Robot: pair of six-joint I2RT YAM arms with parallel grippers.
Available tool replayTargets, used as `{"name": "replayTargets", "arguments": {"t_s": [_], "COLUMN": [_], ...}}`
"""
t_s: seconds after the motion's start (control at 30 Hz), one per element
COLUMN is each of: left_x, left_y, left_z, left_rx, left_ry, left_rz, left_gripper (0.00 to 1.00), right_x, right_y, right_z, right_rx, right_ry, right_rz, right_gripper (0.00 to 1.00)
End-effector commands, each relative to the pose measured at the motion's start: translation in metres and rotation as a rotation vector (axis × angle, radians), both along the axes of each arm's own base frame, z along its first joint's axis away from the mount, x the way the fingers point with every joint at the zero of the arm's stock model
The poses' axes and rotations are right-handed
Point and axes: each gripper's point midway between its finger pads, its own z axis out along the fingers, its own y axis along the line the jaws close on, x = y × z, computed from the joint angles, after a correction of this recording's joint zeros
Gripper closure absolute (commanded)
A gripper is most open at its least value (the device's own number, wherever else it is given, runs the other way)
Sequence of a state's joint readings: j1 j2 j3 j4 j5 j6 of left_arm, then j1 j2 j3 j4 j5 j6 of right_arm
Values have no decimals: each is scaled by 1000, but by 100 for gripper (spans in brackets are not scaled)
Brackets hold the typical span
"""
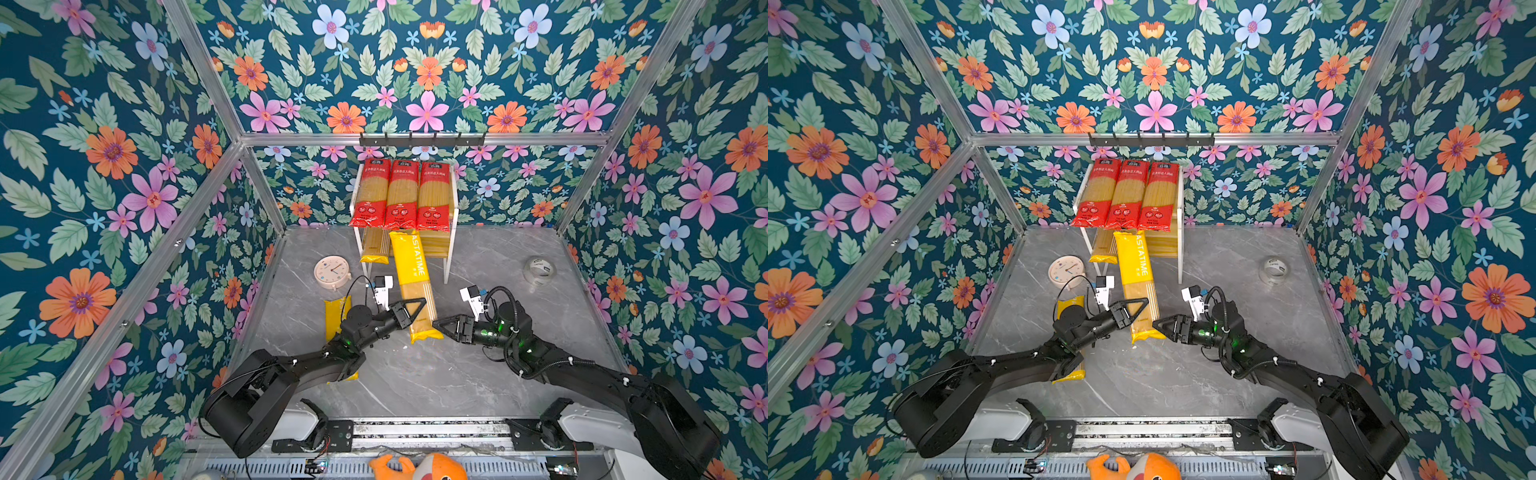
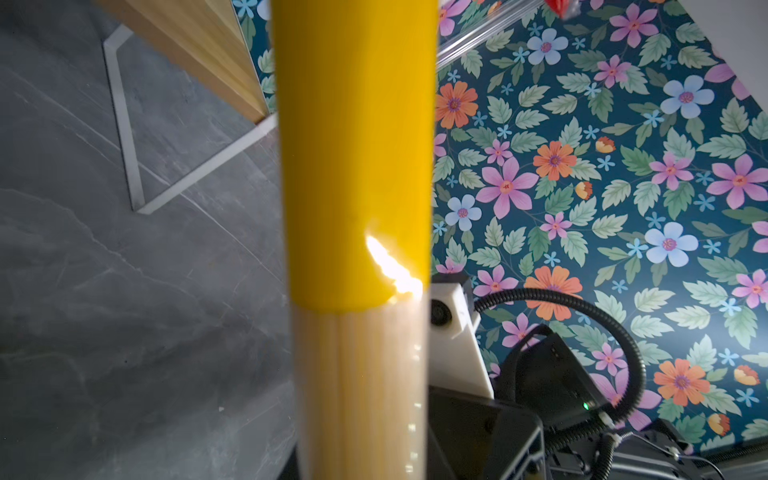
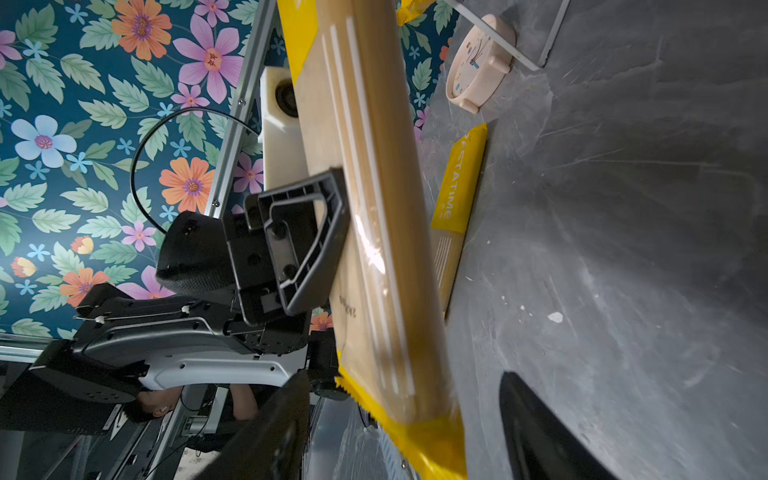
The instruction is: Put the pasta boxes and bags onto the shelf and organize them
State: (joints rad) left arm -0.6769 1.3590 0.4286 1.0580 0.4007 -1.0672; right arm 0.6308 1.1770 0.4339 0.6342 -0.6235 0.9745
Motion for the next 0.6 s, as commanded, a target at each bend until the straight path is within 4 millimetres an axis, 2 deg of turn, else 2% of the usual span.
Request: {"name": "replayTargets", "arguments": {"t_s": [0.0,0.37,0.43,0.57], "left_x": [8,10,10,14], "left_y": [2,-11,-15,-15], "left_z": [25,49,51,46], "left_rx": [-49,-151,-150,-149], "left_ry": [-79,-107,-109,-91], "left_rz": [11,-69,-92,-103], "left_gripper": [90,86,85,80], "right_x": [4,31,36,41], "right_y": [6,30,32,34], "right_z": [21,34,31,39], "right_rx": [78,165,171,222], "right_ry": [-20,-49,-43,-61], "right_rz": [7,24,17,11], "right_gripper": [31,44,49,62]}}
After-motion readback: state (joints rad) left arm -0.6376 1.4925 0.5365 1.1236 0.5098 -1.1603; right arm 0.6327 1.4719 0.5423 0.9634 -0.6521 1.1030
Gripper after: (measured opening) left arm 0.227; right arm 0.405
